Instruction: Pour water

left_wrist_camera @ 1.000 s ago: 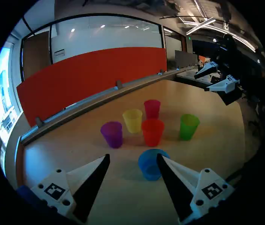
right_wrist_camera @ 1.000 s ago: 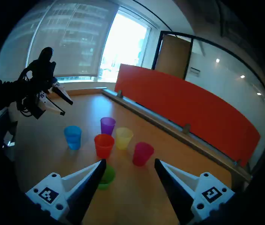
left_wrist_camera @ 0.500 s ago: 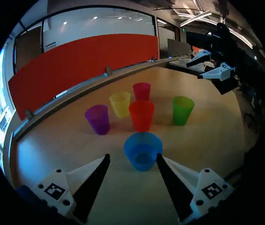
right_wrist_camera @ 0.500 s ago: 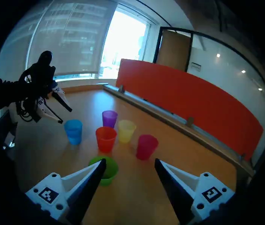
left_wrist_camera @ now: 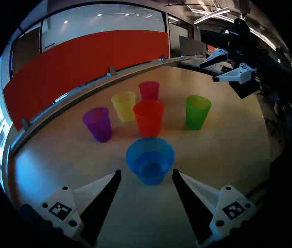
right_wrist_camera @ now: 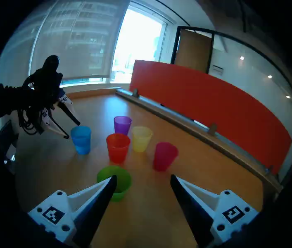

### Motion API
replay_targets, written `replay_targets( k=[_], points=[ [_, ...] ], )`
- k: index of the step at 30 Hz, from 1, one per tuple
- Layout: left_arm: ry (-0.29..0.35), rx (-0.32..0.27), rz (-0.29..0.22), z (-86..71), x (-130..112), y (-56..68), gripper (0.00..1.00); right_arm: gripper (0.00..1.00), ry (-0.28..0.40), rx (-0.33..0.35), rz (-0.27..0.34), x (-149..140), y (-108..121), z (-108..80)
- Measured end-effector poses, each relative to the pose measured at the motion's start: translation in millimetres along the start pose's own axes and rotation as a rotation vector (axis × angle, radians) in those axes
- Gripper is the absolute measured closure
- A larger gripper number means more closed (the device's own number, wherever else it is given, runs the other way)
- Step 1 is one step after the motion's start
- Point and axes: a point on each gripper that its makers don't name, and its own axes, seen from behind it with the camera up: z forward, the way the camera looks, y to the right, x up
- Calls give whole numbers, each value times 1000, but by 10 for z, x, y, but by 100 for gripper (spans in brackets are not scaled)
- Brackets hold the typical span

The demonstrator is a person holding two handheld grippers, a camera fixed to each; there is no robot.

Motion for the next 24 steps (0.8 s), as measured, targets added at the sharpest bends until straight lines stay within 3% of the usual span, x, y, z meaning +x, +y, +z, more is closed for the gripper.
replay_targets(
  k=[24],
  points=[
    [-6,-21,11,299,43,71,8,0,-22,9,3,-120,-24,60]
  ],
)
